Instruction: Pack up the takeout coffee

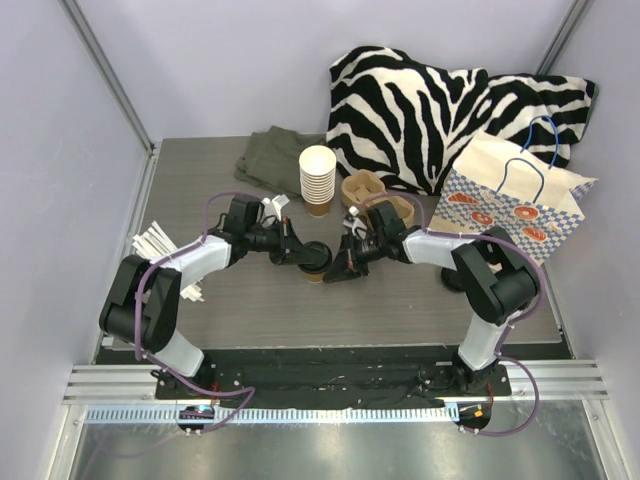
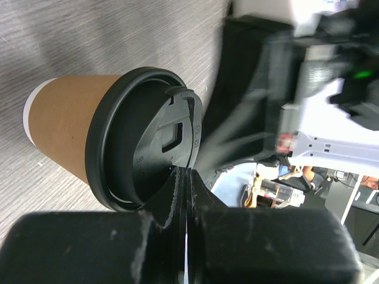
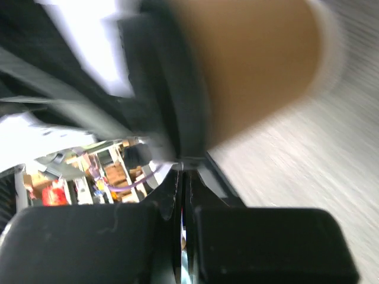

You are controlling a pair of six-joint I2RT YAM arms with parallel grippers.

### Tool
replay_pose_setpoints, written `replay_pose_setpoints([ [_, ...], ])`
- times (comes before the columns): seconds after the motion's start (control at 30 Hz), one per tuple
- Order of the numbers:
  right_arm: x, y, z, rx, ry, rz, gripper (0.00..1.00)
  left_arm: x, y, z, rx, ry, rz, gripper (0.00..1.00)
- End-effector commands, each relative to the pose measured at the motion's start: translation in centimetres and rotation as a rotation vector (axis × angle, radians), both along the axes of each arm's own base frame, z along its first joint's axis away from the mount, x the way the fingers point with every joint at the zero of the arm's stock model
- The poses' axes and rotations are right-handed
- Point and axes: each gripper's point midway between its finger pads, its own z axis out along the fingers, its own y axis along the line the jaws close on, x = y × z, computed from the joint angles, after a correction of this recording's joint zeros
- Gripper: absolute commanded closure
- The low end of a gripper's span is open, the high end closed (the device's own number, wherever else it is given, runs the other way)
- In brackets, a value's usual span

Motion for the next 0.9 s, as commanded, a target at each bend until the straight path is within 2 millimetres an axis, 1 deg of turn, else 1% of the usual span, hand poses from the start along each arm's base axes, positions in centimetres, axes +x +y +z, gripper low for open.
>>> replay_pose_setpoints([
  [0.0,0.2,-1.0,-1.7,-0.052,0.011,-0.016,0.99,-0.1,0.9,-2.5,0.084,0.038,0.020,1.00],
  [0.03,0.5,-1.1,-1.5,-0.054,0.014,-0.020,0.99,-0.1,1.0,-2.5,0.085,0.037,0.021,1.00],
  [0.1,0.9,-0.9,-0.3,-0.038,-0.010,-0.011,0.99,-0.2,0.9,-2.5,0.085,0.033,0.018,1.00],
  [0.17,1.0,-0.2,1.7,0.006,-0.046,0.014,0.99,-0.3,1.0,-2.4,0.083,0.031,0.017,1.00],
  [0.23,0.9,0.5,5.1,0.066,-0.131,0.043,0.99,-0.3,0.9,-2.3,0.080,0.028,0.013,1.00],
  [0.3,0.8,0.8,8.0,0.113,-0.189,0.049,0.99,-0.3,0.9,-2.2,0.077,0.029,0.013,1.00],
  [0.33,1.1,1.0,9.3,0.142,-0.224,0.046,0.99,-0.3,0.9,-2.3,0.078,0.029,0.013,1.00],
  [0.4,1.3,1.1,10.6,0.160,-0.240,0.028,0.99,-0.2,0.9,-2.3,0.078,0.029,0.015,1.00],
  [0.43,1.5,1.2,10.7,0.163,-0.242,0.021,0.99,-0.1,0.9,-2.3,0.077,0.031,0.016,1.00],
  [0.5,1.5,1.2,10.1,0.153,-0.221,0.012,0.99,0.0,0.8,-2.3,0.075,0.029,0.019,1.00],
  [0.6,1.8,1.2,8.2,0.130,-0.219,0.007,0.99,-0.1,0.9,-2.1,0.074,0.028,0.018,1.00],
  [0.63,1.8,1.1,6.9,0.109,-0.197,0.001,0.99,-0.1,0.9,-2.2,0.076,0.027,0.020,1.00],
  [0.7,1.9,0.9,5.1,0.079,-0.177,-0.011,0.99,-0.3,0.9,-2.2,0.076,0.030,0.017,1.00],
  [0.77,1.7,0.6,2.1,0.031,-0.130,-0.017,0.99,-0.3,1.0,-2.3,0.078,0.030,0.019,1.00],
  [0.87,1.3,-0.2,-1.6,-0.047,-0.090,-0.021,0.99,-0.4,1.0,-2.5,0.082,0.035,0.019,1.00],
])
